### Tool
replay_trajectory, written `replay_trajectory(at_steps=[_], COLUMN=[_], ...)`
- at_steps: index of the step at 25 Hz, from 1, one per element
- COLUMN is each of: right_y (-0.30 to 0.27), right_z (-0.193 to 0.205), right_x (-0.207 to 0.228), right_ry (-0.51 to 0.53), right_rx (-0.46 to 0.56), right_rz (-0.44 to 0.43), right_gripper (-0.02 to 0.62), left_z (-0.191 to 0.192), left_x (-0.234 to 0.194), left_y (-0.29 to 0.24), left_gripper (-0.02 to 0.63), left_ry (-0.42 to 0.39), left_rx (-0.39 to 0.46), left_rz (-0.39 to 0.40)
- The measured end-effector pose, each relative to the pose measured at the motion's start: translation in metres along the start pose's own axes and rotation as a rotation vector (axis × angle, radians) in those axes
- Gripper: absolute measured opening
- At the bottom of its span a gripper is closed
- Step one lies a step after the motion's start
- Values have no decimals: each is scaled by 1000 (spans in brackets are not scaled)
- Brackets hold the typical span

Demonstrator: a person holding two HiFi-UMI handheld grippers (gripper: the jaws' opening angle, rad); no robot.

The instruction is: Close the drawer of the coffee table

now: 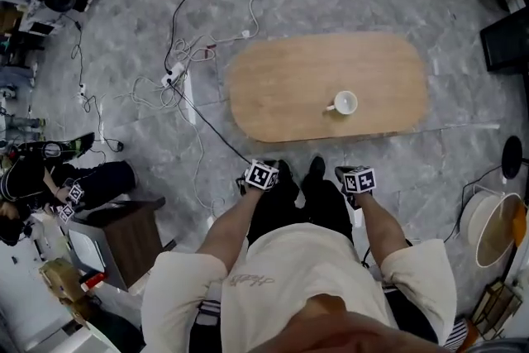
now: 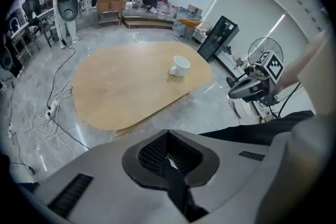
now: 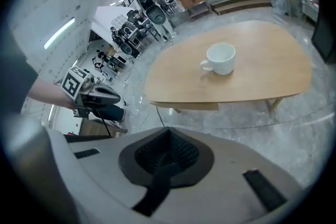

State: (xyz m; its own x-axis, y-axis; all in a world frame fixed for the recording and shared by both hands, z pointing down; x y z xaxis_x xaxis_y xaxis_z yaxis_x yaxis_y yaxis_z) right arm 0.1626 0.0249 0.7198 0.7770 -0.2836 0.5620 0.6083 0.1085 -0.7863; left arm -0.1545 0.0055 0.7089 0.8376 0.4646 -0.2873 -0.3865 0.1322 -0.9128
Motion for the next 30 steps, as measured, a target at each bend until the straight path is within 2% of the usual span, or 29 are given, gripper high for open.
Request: replay_trajectory(at_steps=[3,6,12,15,18,25,30], right_y=[13,28,70,103,137,193,215], right_z=[7,5,-26,-44,-68,-127,-149], right_x=[-20,-36,-59,-82,-107,-179,-236], right_ry=[22,28,20,50,141,408,597], right_rx=[38,117,365,522,635,818,834], right_rz=[-13,-24,-1,57,104,98,46], right_gripper=[-5,-3,-3,-5,-3,-5,-5], left_z=[15,19,-3,-17,-33,-63,-90], left_x=[9,7,1,6,14,19,18], left_y=[24,45,84,118,152,229,282], left_gripper=[3,3,3,3,3,3,3], left_ry=[-33,-46,-28,-74,-138,-183,-191], left_rx=[13,68,257,346,438,633,770], left_rz=[-8,-26,-54,-79,-102,-162,-184])
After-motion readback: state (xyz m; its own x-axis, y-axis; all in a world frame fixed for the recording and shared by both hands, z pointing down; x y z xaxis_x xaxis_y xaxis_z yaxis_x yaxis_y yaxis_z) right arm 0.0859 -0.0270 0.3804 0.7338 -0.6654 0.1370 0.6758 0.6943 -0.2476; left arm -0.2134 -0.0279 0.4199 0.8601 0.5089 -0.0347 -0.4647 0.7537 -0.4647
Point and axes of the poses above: the fingertips, and each gripper's own axes: y backward along the fingers, x to its right, z out of its underside, the point moved 9 cm from there along y, backward along the fingers, and after that the axes turned 2 degrees about x, right-handed, at the moved point
